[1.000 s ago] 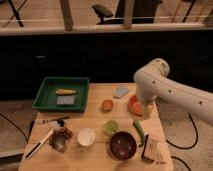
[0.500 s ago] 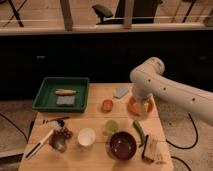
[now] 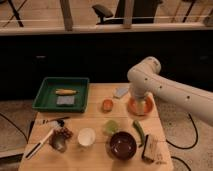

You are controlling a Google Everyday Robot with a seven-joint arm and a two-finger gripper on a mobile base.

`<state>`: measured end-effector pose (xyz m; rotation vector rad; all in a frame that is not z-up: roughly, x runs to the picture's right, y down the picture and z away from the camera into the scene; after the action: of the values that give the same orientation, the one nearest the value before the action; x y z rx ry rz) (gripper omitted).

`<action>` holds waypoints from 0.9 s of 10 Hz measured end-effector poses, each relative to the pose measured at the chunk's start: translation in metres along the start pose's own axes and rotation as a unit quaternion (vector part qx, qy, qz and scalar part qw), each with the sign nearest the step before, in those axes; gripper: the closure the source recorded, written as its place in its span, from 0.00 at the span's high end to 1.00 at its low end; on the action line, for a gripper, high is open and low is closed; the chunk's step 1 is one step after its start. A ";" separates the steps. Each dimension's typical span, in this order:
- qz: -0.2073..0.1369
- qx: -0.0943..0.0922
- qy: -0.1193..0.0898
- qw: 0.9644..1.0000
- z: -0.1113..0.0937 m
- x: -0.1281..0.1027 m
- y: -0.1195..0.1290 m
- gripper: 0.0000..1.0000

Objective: Place apple in paper cup

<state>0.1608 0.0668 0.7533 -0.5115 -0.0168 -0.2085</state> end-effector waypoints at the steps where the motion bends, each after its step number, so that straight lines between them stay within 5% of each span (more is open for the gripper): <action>1: -0.003 0.001 -0.002 1.000 0.001 -0.003 -0.003 0.80; 9: -0.011 0.012 -0.026 1.000 0.024 -0.022 -0.025 0.80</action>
<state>0.1346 0.0614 0.7852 -0.4929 -0.0753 -0.2156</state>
